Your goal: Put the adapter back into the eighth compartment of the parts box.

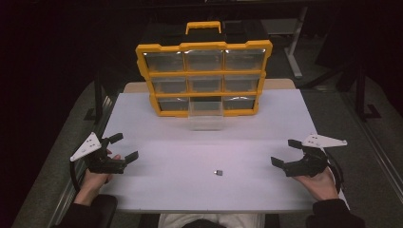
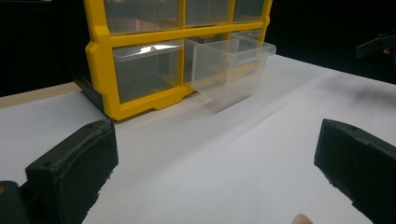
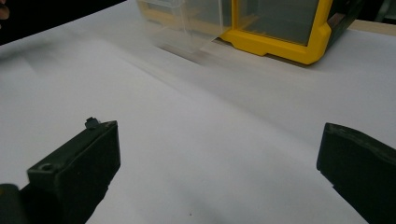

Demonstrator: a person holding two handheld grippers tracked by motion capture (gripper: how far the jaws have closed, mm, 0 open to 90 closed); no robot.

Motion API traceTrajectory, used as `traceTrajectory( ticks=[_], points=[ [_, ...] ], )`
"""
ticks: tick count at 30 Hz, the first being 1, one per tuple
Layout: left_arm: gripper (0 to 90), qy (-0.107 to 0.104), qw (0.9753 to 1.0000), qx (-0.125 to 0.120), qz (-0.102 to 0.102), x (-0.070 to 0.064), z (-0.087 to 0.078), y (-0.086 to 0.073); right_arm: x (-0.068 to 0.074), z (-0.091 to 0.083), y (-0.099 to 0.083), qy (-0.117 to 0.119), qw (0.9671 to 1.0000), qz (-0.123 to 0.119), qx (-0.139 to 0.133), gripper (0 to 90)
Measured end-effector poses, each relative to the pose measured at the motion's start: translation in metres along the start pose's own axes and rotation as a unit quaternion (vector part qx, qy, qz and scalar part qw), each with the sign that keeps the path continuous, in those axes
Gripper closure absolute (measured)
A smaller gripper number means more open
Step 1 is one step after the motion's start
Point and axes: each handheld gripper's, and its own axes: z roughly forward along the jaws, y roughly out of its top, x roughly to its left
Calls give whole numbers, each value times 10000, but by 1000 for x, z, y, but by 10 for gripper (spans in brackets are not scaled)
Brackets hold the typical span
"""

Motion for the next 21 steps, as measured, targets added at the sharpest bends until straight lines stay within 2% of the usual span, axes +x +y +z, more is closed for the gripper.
traceTrajectory(
  ticks=[16, 21],
  points=[
    [0, -9, 10000, 31, 15, -2, -2, -1, -1, 1, 1, 31, 10000, 9, 32, 0],
    [0, -24, 10000, -19, -36, -2, -3, 0, 1, 0, 2, 28, 10000, 0, 22, 0]
  ],
)
